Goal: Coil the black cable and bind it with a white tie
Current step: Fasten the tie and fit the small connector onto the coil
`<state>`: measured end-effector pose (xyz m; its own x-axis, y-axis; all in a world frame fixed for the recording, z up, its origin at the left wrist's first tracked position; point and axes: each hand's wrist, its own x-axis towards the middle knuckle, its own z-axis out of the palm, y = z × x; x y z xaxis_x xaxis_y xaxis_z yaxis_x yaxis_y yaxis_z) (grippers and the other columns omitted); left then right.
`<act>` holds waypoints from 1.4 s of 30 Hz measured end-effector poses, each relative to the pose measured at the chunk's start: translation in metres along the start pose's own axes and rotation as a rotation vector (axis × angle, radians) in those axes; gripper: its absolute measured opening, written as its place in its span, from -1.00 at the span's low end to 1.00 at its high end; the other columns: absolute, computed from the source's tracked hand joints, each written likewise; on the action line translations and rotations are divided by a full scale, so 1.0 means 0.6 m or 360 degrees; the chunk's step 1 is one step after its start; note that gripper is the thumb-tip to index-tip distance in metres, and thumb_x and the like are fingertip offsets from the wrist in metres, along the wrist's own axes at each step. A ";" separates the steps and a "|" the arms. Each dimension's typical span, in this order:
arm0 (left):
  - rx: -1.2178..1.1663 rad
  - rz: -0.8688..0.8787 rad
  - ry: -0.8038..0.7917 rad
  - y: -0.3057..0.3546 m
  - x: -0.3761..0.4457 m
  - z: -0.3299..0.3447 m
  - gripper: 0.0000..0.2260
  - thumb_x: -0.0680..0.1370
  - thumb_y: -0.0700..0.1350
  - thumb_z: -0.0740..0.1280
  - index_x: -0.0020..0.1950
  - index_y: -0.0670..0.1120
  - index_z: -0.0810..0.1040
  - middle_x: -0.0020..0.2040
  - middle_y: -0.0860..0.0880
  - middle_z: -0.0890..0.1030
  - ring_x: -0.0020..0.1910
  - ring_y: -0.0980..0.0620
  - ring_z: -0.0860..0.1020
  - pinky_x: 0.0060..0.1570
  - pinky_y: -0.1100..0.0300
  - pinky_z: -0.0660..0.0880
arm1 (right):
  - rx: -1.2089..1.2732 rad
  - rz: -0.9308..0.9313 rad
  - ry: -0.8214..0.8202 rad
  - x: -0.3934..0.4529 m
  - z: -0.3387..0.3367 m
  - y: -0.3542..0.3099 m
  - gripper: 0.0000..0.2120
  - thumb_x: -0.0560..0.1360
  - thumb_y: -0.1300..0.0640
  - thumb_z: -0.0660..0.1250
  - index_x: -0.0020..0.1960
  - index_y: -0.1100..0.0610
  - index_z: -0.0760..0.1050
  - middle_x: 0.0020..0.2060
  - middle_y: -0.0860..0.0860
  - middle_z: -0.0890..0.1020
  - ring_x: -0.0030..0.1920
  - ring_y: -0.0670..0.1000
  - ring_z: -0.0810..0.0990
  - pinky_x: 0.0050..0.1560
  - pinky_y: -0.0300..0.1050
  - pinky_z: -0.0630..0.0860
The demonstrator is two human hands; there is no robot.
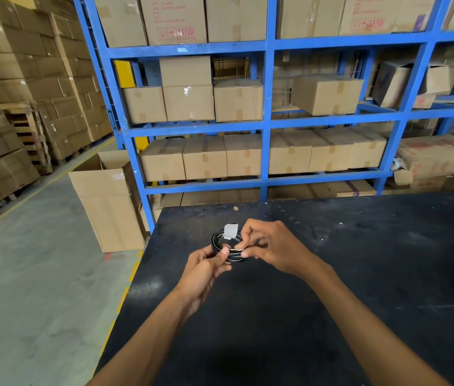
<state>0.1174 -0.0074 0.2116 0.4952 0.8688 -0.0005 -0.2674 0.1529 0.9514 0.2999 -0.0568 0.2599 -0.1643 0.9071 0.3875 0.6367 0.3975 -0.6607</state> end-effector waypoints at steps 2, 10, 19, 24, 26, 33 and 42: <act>-0.0020 -0.0026 -0.0030 0.000 0.000 0.005 -0.85 0.58 -0.25 0.31 0.01 -0.17 0.69 -0.05 -0.06 0.71 -0.08 0.13 0.65 -0.13 0.32 0.58 | -0.0157 -0.0161 0.0001 0.003 -0.008 -0.001 -0.66 0.46 0.32 0.47 -0.20 -0.05 0.41 -0.25 0.01 0.72 -0.15 -0.20 0.69 -0.21 -0.35 0.54; -0.0178 -0.0110 0.0020 0.014 0.004 0.017 -0.86 0.58 -0.25 0.31 0.03 -0.23 0.65 -0.09 -0.10 0.70 -0.17 0.11 0.63 -0.17 0.33 0.59 | -0.0316 -0.0472 0.0468 -0.013 0.014 0.014 -0.82 0.34 0.24 0.59 -0.16 0.17 0.60 -0.27 0.05 0.67 -0.27 -0.02 0.63 -0.24 -0.09 0.60; -0.0349 -0.0160 0.0124 0.022 0.003 0.019 -0.85 0.58 -0.24 0.29 0.05 -0.27 0.61 -0.13 -0.10 0.72 -0.20 0.11 0.65 -0.20 0.34 0.59 | 0.0085 -0.0162 0.0690 -0.036 0.057 0.029 -0.63 0.31 0.27 0.60 0.09 0.12 0.64 0.00 -0.08 0.59 -0.09 -0.07 0.65 -0.01 -0.22 0.65; -0.0372 -0.0153 0.0142 0.023 0.006 0.018 -0.86 0.58 -0.23 0.29 0.03 -0.24 0.62 -0.12 -0.09 0.72 -0.18 0.13 0.67 -0.21 0.34 0.59 | 0.0270 0.0058 0.0924 -0.039 0.084 0.015 -0.67 0.30 0.32 0.60 0.02 0.10 0.67 -0.13 -0.06 0.67 -0.14 -0.08 0.69 -0.06 -0.18 0.66; -0.0357 -0.0153 0.0152 0.021 0.005 0.017 -0.86 0.58 -0.23 0.30 0.04 -0.23 0.63 -0.11 -0.08 0.73 -0.16 0.13 0.67 -0.19 0.34 0.59 | 0.0352 0.0141 0.0987 -0.040 0.090 0.012 -0.67 0.29 0.32 0.60 0.01 0.10 0.68 -0.16 -0.06 0.69 -0.15 -0.10 0.69 -0.05 -0.23 0.64; -0.0235 -0.0104 0.0185 0.024 -0.002 0.017 -0.87 0.58 -0.24 0.29 0.01 -0.21 0.63 -0.19 -0.01 0.71 -0.22 0.17 0.64 -0.22 0.36 0.58 | 0.0424 0.0188 0.0965 -0.038 0.094 0.004 -0.80 0.36 0.36 0.54 -0.06 0.16 0.72 -0.20 -0.07 0.72 -0.16 -0.12 0.70 -0.09 -0.21 0.64; -0.0069 -0.0047 0.0096 0.025 -0.004 0.012 -0.85 0.58 -0.23 0.30 0.06 -0.26 0.63 -0.12 -0.04 0.70 -0.19 0.16 0.62 -0.17 0.35 0.57 | 0.0024 0.0174 0.0598 -0.019 0.043 0.003 -0.84 0.35 0.18 0.58 -0.11 -0.01 0.73 -0.35 -0.27 0.61 -0.24 -0.16 0.57 -0.20 -0.31 0.46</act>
<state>0.1182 -0.0107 0.2284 0.4531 0.8902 -0.0481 -0.2899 0.1982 0.9363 0.2835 -0.0629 0.2376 0.1928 0.8316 0.5209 0.6234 0.3061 -0.7195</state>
